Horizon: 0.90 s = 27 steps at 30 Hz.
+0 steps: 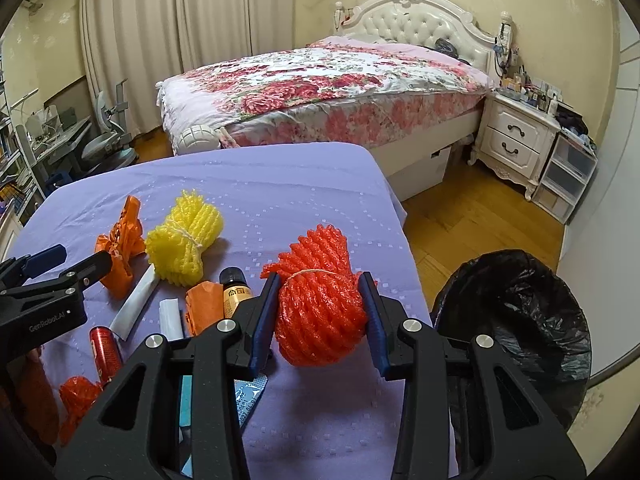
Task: Collect trash
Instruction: 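Carry the red mesh net over the black bin with the right tool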
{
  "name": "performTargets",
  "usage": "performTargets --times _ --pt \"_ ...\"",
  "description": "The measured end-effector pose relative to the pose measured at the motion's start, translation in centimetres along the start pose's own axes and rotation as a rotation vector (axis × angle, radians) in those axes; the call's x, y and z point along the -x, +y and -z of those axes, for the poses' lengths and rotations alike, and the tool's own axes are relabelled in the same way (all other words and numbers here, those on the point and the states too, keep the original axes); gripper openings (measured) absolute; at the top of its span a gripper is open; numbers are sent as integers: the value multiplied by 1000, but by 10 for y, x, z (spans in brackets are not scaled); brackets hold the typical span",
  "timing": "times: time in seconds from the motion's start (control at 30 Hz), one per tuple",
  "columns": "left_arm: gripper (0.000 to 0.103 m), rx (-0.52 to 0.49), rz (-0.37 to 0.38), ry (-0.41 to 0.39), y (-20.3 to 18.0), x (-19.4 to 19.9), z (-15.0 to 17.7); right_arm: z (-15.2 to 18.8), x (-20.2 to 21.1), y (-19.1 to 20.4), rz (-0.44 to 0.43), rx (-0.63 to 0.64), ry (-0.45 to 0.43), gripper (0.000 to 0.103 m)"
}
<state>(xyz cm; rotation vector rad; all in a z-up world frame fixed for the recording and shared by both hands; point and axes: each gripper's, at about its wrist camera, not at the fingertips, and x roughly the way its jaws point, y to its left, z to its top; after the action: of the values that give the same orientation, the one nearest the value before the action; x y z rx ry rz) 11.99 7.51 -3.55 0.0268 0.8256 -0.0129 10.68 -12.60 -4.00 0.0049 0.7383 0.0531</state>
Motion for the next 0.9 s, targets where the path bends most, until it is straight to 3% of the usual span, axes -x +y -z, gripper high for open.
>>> performTargets --times 0.2,0.27,0.37,0.67,0.9 --pt "81 3 23 48 0 -24 -7 0 -11 -3 -12 -13 20 39" --pt "63 1 34 64 2 -30 -7 -1 -13 -3 -15 -14 23 39" --pt "45 -14 44 88 0 -36 -3 -1 -13 -2 -17 -15 23 39" --pt "40 -34 35 53 0 -25 4 -1 -12 -2 -17 -23 18 39" --pt "40 -14 39 -16 4 9 4 7 4 -5 -19 -29 -1 39"
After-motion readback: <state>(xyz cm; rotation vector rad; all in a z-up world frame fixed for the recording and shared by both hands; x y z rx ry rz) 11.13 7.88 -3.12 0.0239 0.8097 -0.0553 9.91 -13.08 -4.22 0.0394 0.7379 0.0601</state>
